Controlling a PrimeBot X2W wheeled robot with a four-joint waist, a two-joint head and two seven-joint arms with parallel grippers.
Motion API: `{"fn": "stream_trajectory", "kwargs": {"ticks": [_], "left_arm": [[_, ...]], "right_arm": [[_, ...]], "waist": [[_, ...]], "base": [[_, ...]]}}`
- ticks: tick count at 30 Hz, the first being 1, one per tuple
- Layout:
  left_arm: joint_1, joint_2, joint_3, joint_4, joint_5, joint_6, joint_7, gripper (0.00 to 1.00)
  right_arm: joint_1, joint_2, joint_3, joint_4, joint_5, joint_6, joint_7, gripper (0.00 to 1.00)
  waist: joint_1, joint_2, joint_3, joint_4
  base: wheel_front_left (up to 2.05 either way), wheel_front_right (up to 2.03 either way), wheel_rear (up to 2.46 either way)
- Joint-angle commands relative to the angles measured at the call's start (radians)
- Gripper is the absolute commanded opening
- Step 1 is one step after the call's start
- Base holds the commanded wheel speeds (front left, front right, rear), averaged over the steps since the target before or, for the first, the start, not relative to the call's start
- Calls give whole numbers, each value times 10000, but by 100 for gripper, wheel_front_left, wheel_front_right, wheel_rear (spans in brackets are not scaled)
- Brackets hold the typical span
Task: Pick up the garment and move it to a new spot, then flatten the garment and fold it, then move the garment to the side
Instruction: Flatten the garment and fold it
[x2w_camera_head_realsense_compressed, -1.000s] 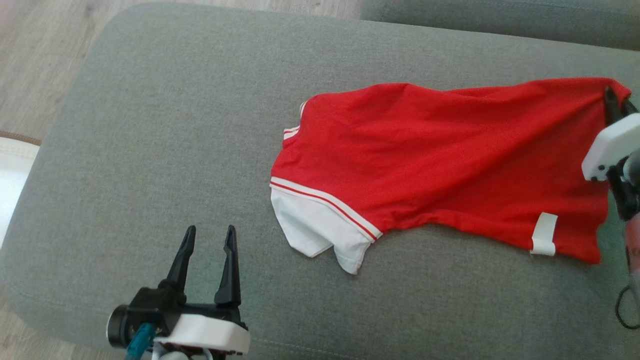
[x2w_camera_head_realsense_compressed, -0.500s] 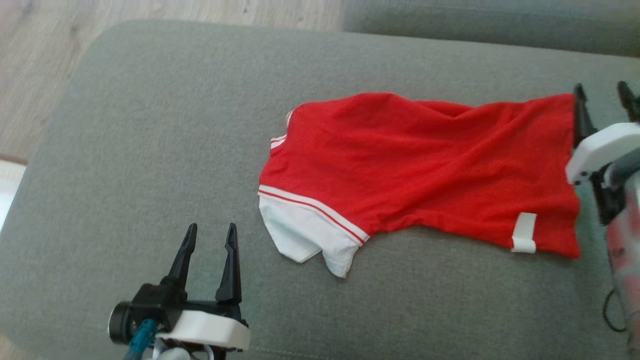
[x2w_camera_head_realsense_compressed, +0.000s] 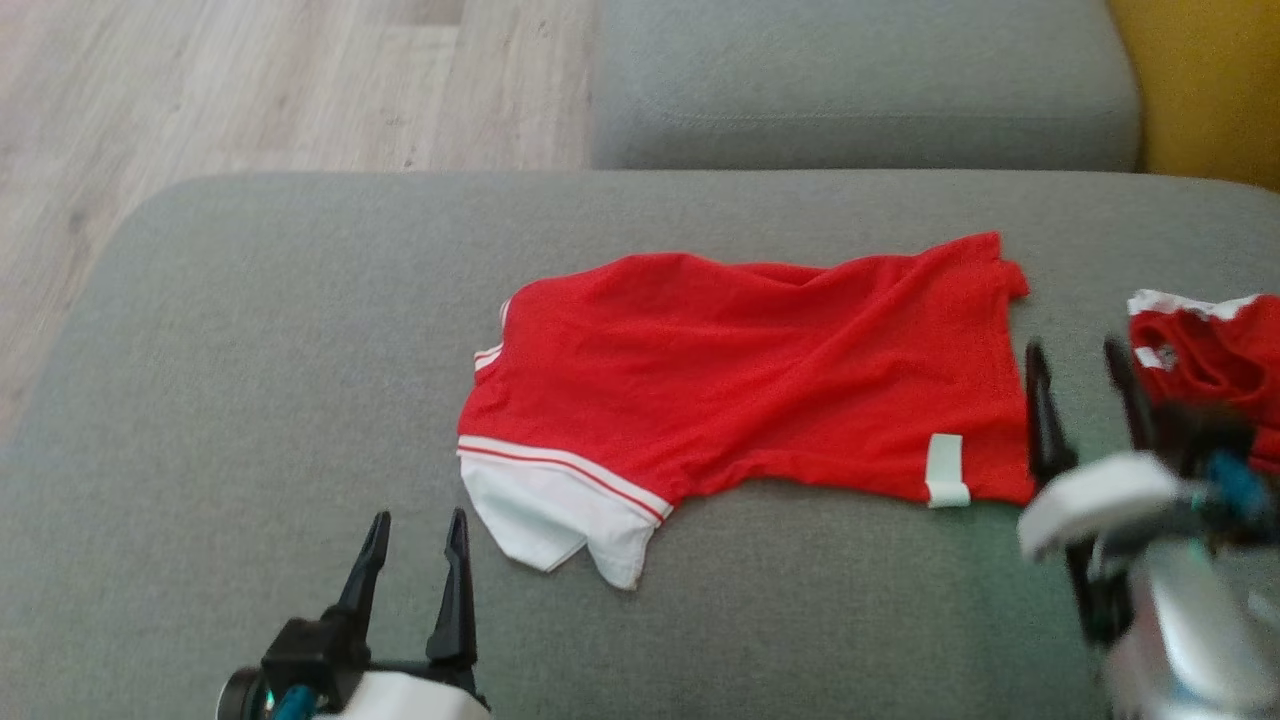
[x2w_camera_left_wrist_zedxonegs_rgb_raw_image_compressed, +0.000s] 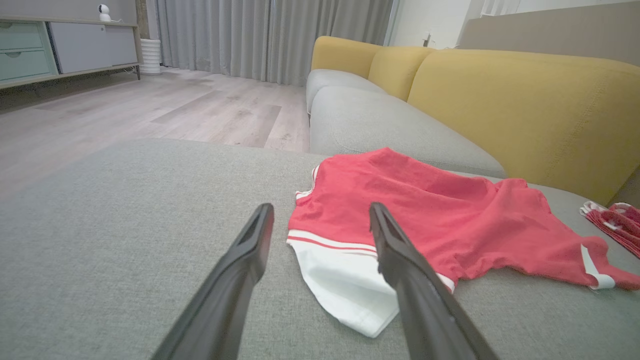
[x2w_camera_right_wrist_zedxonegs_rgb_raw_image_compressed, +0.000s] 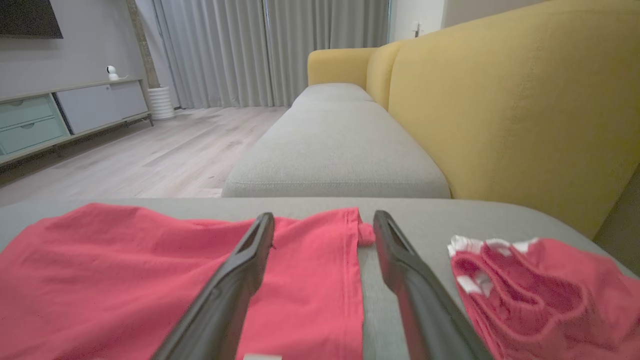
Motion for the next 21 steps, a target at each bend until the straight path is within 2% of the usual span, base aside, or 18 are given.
{"fn": "stream_trajectory", "kwargs": {"ticks": [1, 5, 8, 11, 16, 21], "left_arm": [[-321, 121, 361, -233, -52, 36, -90, 100], [-29, 84, 461, -67, -152, 9, -106, 100], [208, 46, 587, 46, -228, 33, -115, 100], [430, 61, 754, 88, -267, 21, -123, 100], [674, 101, 910, 67, -211, -9, -130, 100], [663, 60, 887, 55, -102, -16, -131, 100]], "right_arm": [[-1, 71, 145, -490, -92, 65, -137, 100], [1597, 611, -157, -1966, -374, 65, -126, 100], [2628, 770, -10, -2908, -526, 65, 22, 100], [3381, 797, 336, -3635, -19, 65, 210, 100], [3991, 801, 869, -4442, 406, 65, 484, 100], [4180, 803, 1079, -4647, 534, 65, 590, 100]], "waist": [[2, -1, -209, -201], [2, -1, -409, -343], [2, -1, -539, -376], [2, -1, -609, -389], [2, -1, -643, -350], [2, -1, -645, -265]], "base": [[0, 0, 0], [0, 0, 0], [0, 0, 0], [0, 0, 0], [0, 0, 0], [0, 0, 0]]}}
